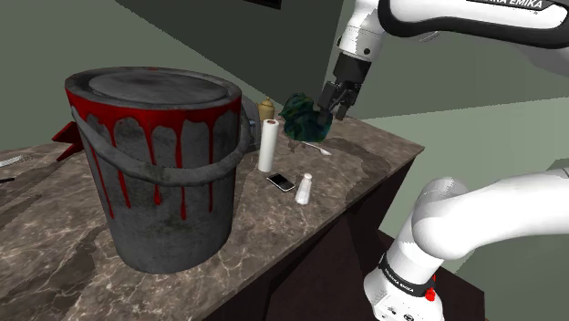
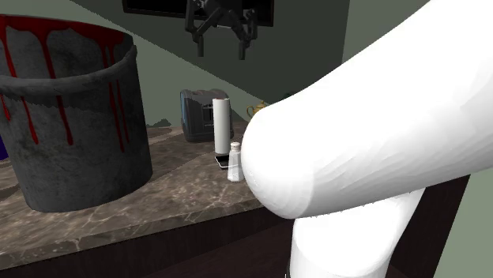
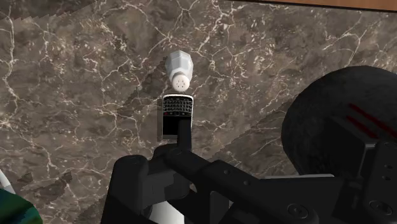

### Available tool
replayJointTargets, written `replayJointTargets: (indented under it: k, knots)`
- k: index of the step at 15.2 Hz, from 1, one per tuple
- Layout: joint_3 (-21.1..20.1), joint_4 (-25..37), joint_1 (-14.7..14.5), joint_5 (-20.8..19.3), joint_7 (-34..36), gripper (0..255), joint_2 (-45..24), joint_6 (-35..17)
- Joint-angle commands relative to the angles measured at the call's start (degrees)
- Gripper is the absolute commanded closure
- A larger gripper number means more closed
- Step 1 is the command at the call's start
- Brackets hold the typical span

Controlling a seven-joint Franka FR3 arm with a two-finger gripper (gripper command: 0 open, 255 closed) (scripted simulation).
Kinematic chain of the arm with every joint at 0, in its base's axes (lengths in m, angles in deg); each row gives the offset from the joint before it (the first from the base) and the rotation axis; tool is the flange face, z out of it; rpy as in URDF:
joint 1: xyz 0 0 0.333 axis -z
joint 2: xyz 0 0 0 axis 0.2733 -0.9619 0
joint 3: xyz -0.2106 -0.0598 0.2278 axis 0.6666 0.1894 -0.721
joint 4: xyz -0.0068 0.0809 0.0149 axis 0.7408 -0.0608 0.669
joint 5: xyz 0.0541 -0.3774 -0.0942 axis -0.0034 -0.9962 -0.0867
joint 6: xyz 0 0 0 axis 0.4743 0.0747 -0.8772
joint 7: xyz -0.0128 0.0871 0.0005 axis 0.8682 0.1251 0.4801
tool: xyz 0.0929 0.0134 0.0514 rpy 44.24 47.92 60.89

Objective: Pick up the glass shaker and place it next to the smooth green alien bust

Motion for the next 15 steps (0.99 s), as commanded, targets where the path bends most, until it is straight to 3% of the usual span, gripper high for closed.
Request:
replayJointTargets:
  k: [1, 9, 15]
  knots:
    - [0.00, 0.00, 0.00, 0.00, 0.00, 0, 0.00, 0.00]
    - [3.89, -18.49, 1.22, -0.43, -3.99, 0, 4.39, -17.88]
    - [7.62, -29.43, 2.22, -0.62, -7.86, 0, 2.03, -33.88]
